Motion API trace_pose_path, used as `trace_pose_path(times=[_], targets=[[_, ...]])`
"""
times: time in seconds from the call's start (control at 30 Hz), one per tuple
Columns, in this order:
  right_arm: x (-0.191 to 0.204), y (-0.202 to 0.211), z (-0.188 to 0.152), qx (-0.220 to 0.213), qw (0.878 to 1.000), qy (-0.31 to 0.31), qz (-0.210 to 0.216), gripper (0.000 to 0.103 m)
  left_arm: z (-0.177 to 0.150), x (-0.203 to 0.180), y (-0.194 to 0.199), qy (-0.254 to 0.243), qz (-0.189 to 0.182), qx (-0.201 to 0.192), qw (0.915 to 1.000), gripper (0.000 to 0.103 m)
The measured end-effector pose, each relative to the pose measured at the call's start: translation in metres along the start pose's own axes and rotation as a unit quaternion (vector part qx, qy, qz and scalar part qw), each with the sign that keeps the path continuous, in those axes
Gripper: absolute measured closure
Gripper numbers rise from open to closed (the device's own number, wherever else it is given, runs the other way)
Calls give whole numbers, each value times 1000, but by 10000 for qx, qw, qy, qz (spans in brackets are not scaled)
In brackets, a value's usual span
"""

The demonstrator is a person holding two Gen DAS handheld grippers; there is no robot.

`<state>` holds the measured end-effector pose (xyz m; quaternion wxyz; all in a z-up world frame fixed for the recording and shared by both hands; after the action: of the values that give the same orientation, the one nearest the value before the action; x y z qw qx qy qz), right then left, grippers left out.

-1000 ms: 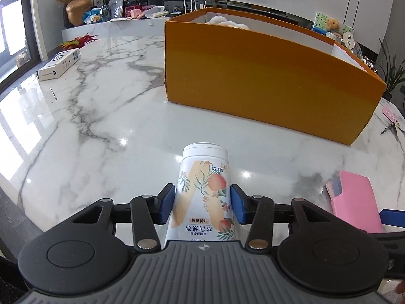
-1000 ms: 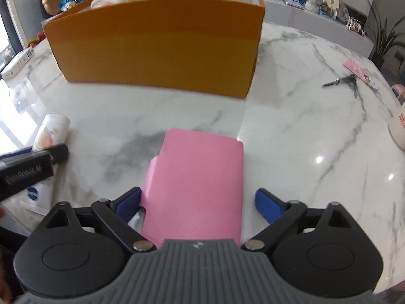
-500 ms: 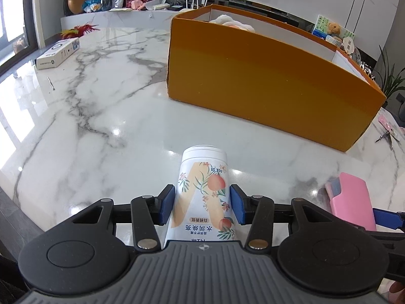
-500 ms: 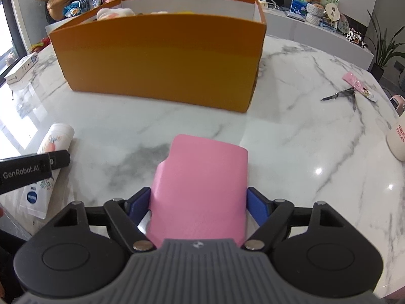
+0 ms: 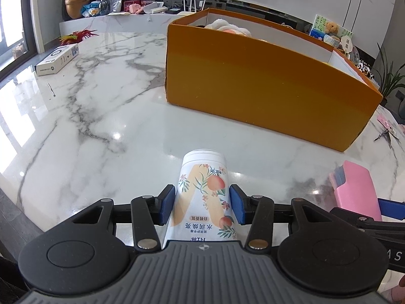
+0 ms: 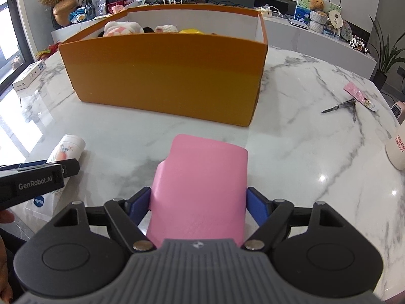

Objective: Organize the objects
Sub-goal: 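Lift and carry the Vaseline bottle and pink case over the orange box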

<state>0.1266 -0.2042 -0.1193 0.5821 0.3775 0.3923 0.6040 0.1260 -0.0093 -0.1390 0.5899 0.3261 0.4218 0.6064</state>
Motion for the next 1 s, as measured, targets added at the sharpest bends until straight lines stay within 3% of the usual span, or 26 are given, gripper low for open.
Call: trace_pose_path(times=[0.67, 0.7, 0.73, 0.77, 1.0], targets=[[7, 35, 14, -427, 9988, 51, 219, 22, 9, -10, 23, -332, 58, -386, 9987, 50], [7, 37, 14, -446, 9987, 53, 230, 22, 9, -11, 25, -357, 62, -425, 9984, 52], [7, 39, 15, -472, 9986, 54, 240, 22, 10, -12, 27, -387, 73, -469, 9981, 60], [8, 41, 16, -501, 9984, 57, 245, 22, 11, -13, 30, -435, 84, -523, 9977, 82], [9, 57, 26, -723, 9968, 52, 336, 22, 18, -15, 42, -487, 36, -689, 9964, 85]])
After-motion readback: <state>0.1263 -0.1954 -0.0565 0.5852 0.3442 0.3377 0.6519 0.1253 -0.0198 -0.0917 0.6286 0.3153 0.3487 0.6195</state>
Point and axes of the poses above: each gripper's, at about its wrist camera, not at the fingertips, and y roughly against the way its jaws point, x to its left, z to its top, the point moved 10 cm from there along -y, roughly the way its jaws point, and after that the axes turned 15 degrees about x, right-handed, at the moved point
